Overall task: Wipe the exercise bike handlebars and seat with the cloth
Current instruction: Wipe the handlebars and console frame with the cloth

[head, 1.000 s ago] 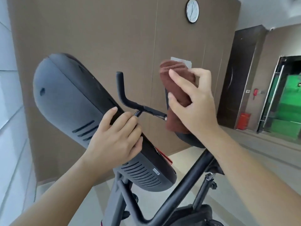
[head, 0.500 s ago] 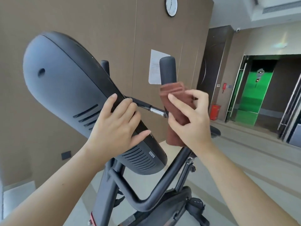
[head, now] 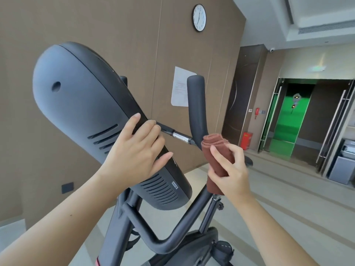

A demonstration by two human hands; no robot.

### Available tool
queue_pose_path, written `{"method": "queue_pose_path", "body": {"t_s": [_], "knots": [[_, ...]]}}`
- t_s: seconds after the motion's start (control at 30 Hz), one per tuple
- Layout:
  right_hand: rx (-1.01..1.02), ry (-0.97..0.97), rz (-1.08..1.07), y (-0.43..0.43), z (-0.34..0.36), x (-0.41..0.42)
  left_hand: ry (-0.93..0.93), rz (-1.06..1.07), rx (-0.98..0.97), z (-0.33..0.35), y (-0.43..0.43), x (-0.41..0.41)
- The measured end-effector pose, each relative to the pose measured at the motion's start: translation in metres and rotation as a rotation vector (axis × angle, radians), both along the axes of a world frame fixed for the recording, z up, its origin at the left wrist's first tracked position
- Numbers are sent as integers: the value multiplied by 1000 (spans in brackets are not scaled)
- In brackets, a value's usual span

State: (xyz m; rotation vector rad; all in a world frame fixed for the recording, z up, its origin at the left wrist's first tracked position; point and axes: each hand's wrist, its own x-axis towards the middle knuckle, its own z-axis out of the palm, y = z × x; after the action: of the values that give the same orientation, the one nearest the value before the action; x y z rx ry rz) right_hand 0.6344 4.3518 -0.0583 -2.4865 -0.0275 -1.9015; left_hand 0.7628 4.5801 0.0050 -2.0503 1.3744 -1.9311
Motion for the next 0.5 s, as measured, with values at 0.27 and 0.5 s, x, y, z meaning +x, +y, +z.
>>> {"method": "queue_pose_path", "body": {"t_s": [0.27,0.5], "knots": [[132,-302,150,49,86,35,12,-32,-16,1,-3,-2],[80,-262,75,27,44,43,39,-22,25,-1,1,0]]}}
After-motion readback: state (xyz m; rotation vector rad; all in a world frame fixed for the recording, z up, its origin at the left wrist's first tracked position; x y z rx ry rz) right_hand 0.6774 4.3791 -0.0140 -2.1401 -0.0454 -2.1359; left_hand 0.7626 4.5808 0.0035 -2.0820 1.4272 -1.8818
